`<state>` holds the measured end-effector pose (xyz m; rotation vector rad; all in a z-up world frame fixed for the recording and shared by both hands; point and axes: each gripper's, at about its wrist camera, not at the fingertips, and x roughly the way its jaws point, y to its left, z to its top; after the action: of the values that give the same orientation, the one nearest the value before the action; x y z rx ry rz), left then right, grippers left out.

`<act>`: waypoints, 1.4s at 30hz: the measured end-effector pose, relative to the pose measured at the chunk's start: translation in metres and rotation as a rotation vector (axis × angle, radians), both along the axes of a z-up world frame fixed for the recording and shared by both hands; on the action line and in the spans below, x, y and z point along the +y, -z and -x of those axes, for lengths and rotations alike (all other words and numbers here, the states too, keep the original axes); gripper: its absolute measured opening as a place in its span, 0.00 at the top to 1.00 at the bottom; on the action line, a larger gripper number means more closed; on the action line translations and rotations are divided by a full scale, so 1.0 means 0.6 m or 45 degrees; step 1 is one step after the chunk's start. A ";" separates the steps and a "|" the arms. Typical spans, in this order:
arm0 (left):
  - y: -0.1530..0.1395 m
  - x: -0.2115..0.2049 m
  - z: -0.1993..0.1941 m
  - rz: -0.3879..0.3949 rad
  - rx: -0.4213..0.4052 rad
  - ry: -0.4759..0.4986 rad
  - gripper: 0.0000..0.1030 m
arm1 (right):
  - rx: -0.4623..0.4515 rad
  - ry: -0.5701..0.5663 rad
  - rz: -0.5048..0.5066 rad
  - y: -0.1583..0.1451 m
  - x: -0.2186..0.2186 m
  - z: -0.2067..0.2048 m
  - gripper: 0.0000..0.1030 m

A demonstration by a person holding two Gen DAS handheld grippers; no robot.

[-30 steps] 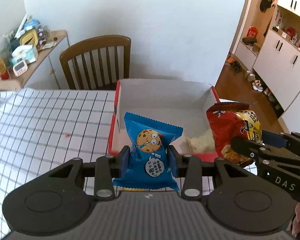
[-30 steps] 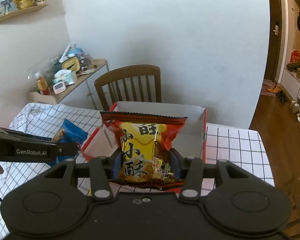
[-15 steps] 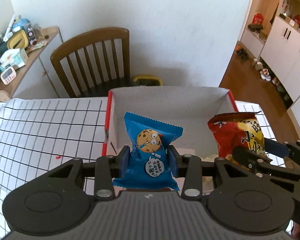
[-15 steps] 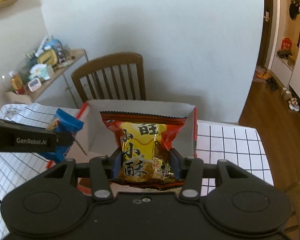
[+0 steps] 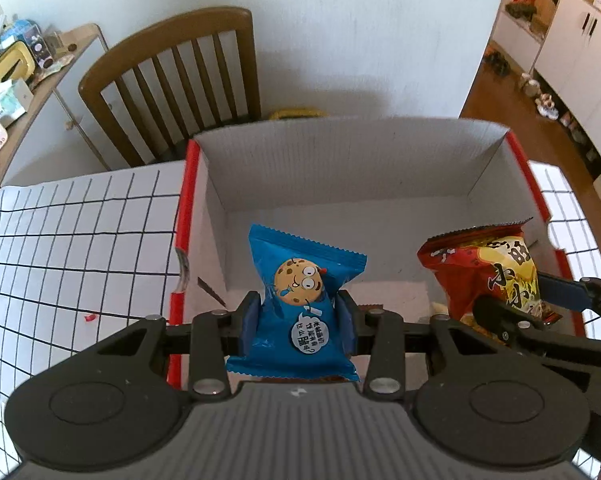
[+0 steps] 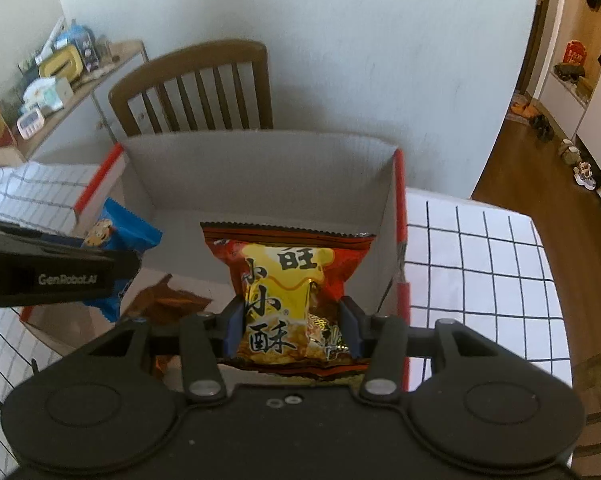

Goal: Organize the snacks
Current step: 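Carry both packets over the red box and open both tools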

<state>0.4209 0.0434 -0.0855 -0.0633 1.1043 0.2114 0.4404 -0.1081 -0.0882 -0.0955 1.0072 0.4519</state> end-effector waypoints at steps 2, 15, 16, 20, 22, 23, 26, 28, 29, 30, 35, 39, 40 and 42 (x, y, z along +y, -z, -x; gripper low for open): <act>0.012 -0.001 -0.005 0.004 0.019 0.004 0.61 | 0.013 -0.009 0.015 0.007 0.005 -0.003 0.54; 0.040 -0.008 -0.007 0.041 0.050 -0.003 0.47 | 0.040 -0.004 0.036 0.024 0.010 -0.011 0.52; 0.040 -0.010 -0.005 0.038 0.045 -0.006 0.45 | 0.037 -0.005 0.039 0.023 0.010 -0.010 0.51; 0.030 -0.006 0.003 0.044 0.029 -0.020 0.41 | 0.017 -0.002 0.041 0.018 0.009 -0.004 0.41; 0.026 -0.001 0.009 0.050 0.018 -0.027 0.41 | -0.002 0.004 0.030 0.011 0.003 0.001 0.37; 0.022 -0.002 0.012 0.052 0.013 -0.031 0.41 | -0.009 0.003 0.026 0.007 0.002 0.002 0.37; 0.008 -0.001 0.021 0.063 -0.009 -0.038 0.41 | -0.022 0.007 0.016 -0.005 -0.004 0.008 0.36; -0.002 0.000 0.029 0.066 -0.026 -0.037 0.40 | -0.033 0.005 0.005 -0.014 -0.008 0.013 0.35; -0.007 0.000 0.034 0.068 -0.036 -0.037 0.40 | -0.039 0.005 -0.002 -0.020 -0.010 0.016 0.34; -0.013 0.001 0.039 0.072 -0.045 -0.037 0.38 | -0.045 0.004 -0.013 -0.025 -0.013 0.019 0.32; -0.042 -0.004 0.064 0.074 -0.089 -0.032 0.36 | -0.079 0.002 -0.041 -0.053 -0.025 0.037 0.27; -0.067 -0.008 0.087 0.078 -0.125 -0.023 0.36 | -0.101 -0.001 -0.075 -0.072 -0.040 0.055 0.24; -0.074 -0.009 0.093 0.079 -0.136 -0.022 0.36 | -0.105 0.001 -0.086 -0.078 -0.043 0.060 0.23; -0.086 -0.013 0.107 0.082 -0.158 -0.018 0.36 | -0.116 -0.003 -0.107 -0.089 -0.049 0.070 0.22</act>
<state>0.3570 0.0359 -0.0341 -0.1398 0.9874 0.1823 0.3985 -0.1376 -0.0350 -0.0414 0.8976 0.4875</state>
